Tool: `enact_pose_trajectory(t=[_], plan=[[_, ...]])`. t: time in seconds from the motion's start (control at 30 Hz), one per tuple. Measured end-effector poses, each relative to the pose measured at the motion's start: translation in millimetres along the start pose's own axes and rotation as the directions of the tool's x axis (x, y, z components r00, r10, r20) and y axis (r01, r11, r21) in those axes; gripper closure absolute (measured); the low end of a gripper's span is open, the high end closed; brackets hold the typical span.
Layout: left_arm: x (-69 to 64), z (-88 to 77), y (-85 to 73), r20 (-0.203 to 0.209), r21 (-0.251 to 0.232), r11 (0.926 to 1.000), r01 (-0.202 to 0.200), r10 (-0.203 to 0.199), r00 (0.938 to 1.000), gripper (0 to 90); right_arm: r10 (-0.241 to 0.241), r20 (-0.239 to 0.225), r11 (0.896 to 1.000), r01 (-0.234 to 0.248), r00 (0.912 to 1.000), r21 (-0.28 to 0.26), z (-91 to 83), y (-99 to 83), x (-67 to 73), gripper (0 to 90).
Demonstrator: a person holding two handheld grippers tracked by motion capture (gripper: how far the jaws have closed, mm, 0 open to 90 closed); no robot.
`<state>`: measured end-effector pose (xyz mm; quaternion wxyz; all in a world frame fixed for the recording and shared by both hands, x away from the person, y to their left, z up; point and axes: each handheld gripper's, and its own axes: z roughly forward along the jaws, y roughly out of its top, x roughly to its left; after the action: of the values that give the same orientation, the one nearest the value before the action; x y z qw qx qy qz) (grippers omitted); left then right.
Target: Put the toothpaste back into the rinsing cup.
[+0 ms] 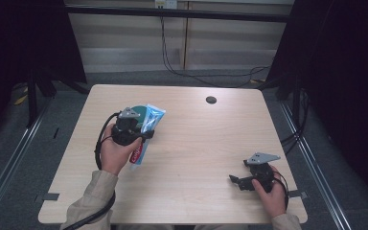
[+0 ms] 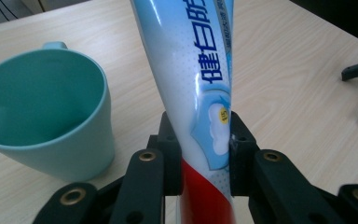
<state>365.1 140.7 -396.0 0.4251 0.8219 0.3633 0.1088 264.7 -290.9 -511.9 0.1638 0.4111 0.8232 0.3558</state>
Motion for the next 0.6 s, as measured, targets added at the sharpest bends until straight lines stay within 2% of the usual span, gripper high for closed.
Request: enact_pose_trajectory(t=[0.23, 0.3, 0.6], plan=[[5.2, -4.8, 8.8, -0.010, -0.032, 0.9990, 0.031, -0.032, 0.9994, 73.1, -0.001, 0.001, 1.000, 0.001, 1.0000, 0.001, -0.1, 0.0, 0.1, 12.1], [6.0, -6.4, 11.4, -0.021, -0.042, 0.9986, 0.031, -0.032, 0.9993, 73.1, -0.001, 0.000, 1.000, 0.001, 1.0000, 0.001, -0.1, 0.0, 0.1, 12.1], [9.0, -12.2, 23.2, -0.023, -0.087, 0.9949, 0.051, -0.054, 0.9983, 73.1, -0.001, 0.000, 1.000, 0.001, 1.0000, 0.002, -0.1, 0.0, 0.2, 12.1]])
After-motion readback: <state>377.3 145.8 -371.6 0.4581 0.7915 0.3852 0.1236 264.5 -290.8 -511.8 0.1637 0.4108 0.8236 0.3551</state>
